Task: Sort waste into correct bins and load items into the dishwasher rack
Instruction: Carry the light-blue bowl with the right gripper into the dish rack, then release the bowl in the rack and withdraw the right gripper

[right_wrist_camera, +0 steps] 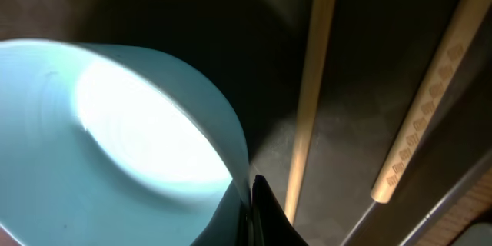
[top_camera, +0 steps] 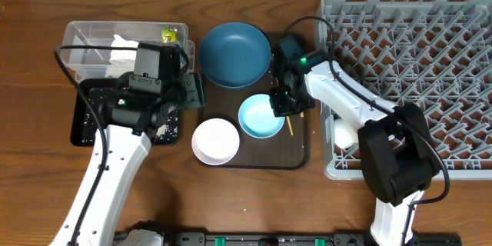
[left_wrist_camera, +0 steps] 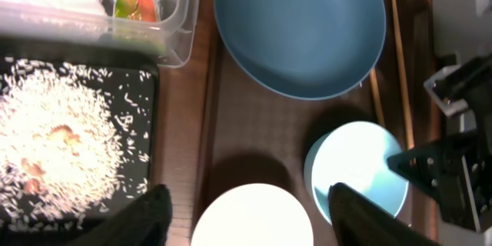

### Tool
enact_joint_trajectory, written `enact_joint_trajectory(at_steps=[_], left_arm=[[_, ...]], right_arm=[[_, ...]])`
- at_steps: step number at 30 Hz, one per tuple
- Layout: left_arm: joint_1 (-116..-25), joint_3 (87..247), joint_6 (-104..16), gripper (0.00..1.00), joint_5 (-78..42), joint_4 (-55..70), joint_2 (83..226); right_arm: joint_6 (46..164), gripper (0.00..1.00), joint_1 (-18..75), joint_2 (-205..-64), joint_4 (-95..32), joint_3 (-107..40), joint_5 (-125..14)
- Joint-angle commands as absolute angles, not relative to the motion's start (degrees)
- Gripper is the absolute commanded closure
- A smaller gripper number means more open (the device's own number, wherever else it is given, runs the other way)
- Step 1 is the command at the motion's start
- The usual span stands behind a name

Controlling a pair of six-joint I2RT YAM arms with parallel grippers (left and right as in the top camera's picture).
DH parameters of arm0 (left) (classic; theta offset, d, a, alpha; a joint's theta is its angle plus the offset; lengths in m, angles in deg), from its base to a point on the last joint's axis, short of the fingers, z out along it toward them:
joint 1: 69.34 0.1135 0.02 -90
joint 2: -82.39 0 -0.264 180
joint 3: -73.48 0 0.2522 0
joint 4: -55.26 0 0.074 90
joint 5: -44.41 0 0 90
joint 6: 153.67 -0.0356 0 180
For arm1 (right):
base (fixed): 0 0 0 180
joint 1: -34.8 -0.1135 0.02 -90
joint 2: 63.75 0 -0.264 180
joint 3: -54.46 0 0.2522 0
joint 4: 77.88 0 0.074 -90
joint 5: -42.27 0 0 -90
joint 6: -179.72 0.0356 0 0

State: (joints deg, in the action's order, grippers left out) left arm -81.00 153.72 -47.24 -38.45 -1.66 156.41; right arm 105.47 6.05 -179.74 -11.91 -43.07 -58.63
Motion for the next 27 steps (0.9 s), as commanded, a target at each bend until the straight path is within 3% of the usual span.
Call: enact_joint_trajectory(at_steps=[1, 7, 13, 20, 27], left_arm=[[-80.72, 154.75, -47.05, 0.23, -38.76, -1.79, 156.47], [-80.72, 154.75, -47.05, 0.18, -38.76, -1.79, 156.5], [-80.72, 154.75, -47.05, 0.14, -38.76, -1.79, 156.47], [-80.72, 154.75, -47.05, 0.12, -38.76, -1.77, 156.47], [-80.72, 154.75, -47.05, 0.09, -38.76, -1.79, 156.47]], right_arm=[[105.38, 0.99, 5.63, -179.52, -12.05, -43.09, -58.52], [105.05, 0.99, 6.81, -173.55, -8.59, -43.85, -57.99], [105.73, 0.99, 10.97, -157.88, -7.35, -43.96, -49.36], [113.31, 0.99, 17.57, -143.61, -8.88, -43.96, -18.1], [112.15, 0.99, 19.12, -145.2, -16.46, -43.94, 2.49]])
